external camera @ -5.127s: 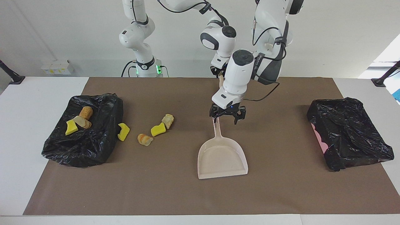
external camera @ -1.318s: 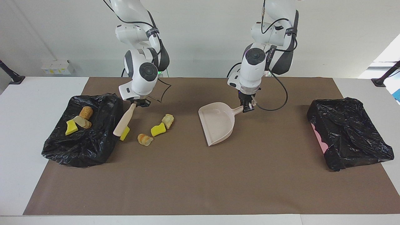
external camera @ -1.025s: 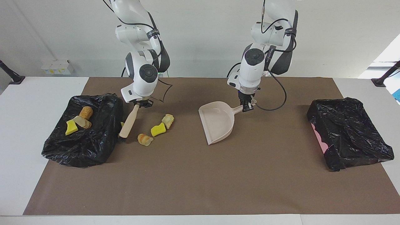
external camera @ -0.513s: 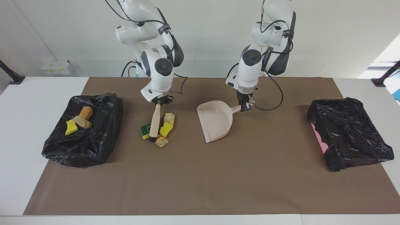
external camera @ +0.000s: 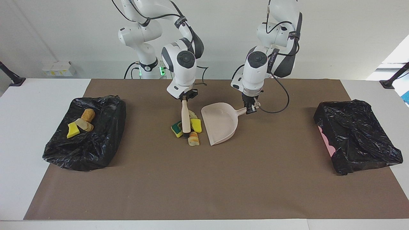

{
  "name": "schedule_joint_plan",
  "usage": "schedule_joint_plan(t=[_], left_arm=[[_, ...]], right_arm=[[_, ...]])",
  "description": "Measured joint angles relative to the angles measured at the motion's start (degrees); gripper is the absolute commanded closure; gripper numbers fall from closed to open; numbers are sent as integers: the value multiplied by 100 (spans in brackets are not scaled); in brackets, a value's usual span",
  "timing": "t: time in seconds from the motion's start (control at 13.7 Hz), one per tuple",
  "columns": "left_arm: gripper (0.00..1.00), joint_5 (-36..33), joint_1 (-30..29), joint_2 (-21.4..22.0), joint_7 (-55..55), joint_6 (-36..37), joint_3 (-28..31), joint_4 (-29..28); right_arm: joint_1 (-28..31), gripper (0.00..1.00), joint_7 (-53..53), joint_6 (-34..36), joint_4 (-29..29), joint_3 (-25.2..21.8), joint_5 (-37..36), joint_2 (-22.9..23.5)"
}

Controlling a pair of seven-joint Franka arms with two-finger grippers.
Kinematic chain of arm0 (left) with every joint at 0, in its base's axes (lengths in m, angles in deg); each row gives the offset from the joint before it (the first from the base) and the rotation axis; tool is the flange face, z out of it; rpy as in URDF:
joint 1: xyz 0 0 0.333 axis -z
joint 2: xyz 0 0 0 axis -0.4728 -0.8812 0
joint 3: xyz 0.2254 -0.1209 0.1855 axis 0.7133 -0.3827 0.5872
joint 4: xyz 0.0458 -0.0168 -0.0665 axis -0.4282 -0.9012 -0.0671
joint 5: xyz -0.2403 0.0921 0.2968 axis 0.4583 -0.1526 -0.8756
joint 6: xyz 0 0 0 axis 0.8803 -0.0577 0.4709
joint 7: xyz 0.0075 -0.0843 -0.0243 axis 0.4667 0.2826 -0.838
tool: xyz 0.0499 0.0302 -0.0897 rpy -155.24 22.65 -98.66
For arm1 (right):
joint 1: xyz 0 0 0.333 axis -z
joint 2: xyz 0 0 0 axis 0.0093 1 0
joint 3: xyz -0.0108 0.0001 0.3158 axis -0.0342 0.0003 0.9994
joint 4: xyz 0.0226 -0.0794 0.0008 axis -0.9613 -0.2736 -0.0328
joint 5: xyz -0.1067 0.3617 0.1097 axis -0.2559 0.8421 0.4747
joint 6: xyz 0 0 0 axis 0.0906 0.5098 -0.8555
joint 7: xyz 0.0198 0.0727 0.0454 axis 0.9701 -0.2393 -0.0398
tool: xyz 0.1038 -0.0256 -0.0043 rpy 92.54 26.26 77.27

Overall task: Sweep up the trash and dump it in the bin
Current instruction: 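Sweep the bread and sponge toward the dustpan with the right gripper's brush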

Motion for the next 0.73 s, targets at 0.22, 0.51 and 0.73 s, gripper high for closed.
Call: schedule_joint_plan(t=[0.22,0.51,0.73], left_arm=[[100,0,0,6,0,-16,1,-7],[100,0,0,7,0,-19,1,-12],[100,0,0,8,0,-20,1,-12]], right_arm=[[-428,100,0,-104,259,3,506,95],[-609,100,22,609,1055,-26,680,167],[-268,100,2,951,1254,-82,340,174]])
